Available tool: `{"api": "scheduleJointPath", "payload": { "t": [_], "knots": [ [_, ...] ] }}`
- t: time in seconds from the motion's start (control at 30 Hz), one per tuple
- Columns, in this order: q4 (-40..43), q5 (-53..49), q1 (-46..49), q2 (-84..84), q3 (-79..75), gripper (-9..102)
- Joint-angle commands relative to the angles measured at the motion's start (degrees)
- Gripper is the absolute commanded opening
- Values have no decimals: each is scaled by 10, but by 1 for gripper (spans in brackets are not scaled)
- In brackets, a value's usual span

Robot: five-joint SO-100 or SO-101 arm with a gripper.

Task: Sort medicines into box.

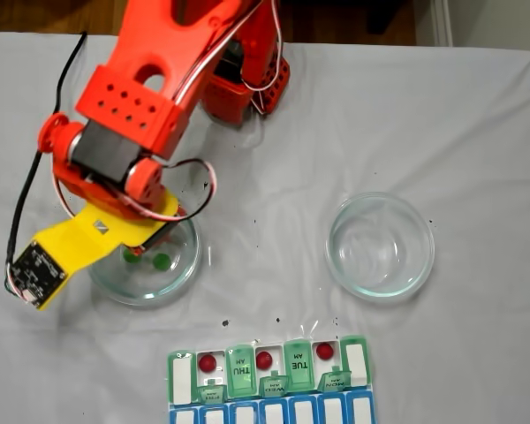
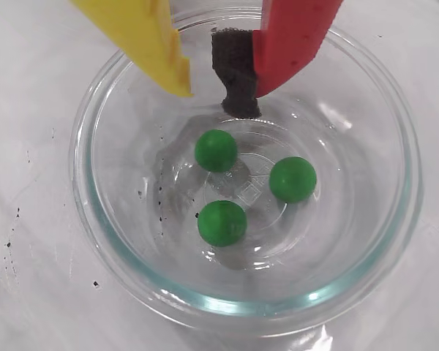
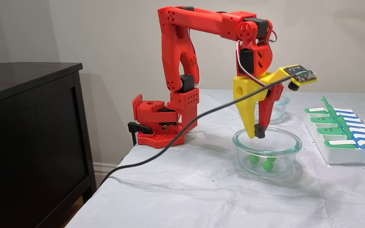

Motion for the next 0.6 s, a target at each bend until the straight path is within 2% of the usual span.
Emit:
{"api": "scheduleJointPath", "payload": {
  "t": [0.0, 0.33, 0.57],
  "knots": [
    [16, -36, 17, 4, -60, 12],
    [4, -73, 30, -27, -58, 21],
    [-19, -82, 25, -49, -40, 22]
  ]
}}
